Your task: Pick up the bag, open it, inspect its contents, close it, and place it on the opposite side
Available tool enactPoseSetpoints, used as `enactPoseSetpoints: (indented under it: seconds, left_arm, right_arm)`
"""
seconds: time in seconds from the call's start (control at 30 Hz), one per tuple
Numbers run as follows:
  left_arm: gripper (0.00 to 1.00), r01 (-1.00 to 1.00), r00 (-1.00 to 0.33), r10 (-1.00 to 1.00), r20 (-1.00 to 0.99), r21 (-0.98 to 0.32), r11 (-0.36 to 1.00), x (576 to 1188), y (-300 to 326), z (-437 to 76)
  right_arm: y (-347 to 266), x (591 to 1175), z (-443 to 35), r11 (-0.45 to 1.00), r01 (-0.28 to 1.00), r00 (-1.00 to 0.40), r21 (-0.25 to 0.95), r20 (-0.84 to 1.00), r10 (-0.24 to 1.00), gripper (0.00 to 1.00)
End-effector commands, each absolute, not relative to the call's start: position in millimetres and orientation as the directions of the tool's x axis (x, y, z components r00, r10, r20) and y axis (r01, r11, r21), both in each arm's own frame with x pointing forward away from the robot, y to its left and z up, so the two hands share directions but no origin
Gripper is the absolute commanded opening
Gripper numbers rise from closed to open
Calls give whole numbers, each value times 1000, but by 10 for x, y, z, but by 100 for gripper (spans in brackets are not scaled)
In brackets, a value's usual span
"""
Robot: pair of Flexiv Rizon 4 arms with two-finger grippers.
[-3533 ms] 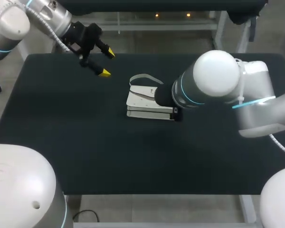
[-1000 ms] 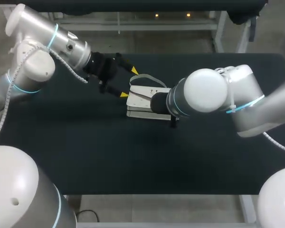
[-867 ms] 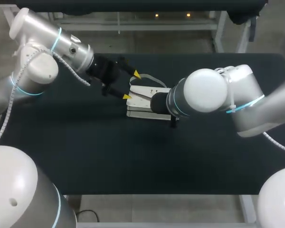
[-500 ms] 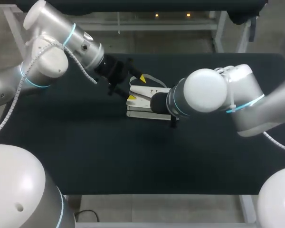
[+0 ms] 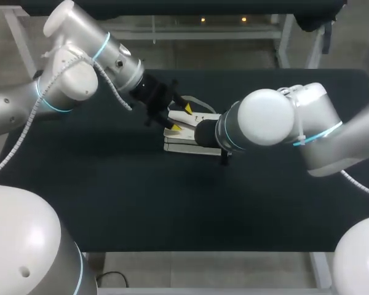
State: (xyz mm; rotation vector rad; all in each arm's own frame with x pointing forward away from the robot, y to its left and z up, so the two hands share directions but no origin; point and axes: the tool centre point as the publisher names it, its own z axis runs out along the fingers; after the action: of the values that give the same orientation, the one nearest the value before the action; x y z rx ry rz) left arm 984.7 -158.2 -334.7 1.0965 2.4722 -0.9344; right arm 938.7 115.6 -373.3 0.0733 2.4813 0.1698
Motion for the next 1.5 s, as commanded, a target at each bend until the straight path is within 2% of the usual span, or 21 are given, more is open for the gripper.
enactPoseSetpoints:
  seconds: [0.03, 0.4, 0.6, 0.83, 0.9, 1.03, 1.07, 1.27, 1.5]
  left_arm:
    - [51, 739, -673, 556, -488, -437, 512, 9854, -1636, -3428]
    - [45, 749, -658, 538, -527, -386, 539, 9911, -1691, -3495]
    - [38, 749, -651, 520, -554, -353, 562, 9961, -1693, -3520]
    - [36, 739, -650, 497, -576, -323, 592, 10031, -1687, -3533]
    - [32, 733, -650, 486, -584, -314, 604, 10054, -1685, -3539]
    - [4, 716, -661, 459, -594, -315, 623, 10102, -1681, -3531]
    - [0, 714, -662, 455, -595, -315, 626, 10109, -1680, -3527]
    - [0, 687, -693, 428, -581, -351, 636, 10137, -1655, -3463]
    - [0, 575, -807, 362, -466, -480, 663, 10245, -1604, -3248]
  right_arm:
    - [1150, 9383, -3760, 989, 7, -790, 146, -605, 94, 0]
    - [1150, 9383, -3760, 989, 7, -790, 146, -605, 94, 0]
    - [1150, 9383, -3760, 989, 7, -790, 146, -605, 94, 0]
    - [1150, 9383, -3760, 989, 7, -790, 146, -605, 94, 0]
    - [1150, 9383, -3760, 989, 7, -790, 146, -605, 94, 0]
    - [1150, 9383, -3760, 989, 7, -790, 146, -605, 94, 0]
    - [1150, 9383, -3760, 989, 7, -790, 146, -605, 94, 0]
    - [1150, 9383, -3760, 989, 7, -790, 146, -605, 94, 0]
    - [1150, 9383, -3760, 989, 7, -790, 146, -605, 94, 0]
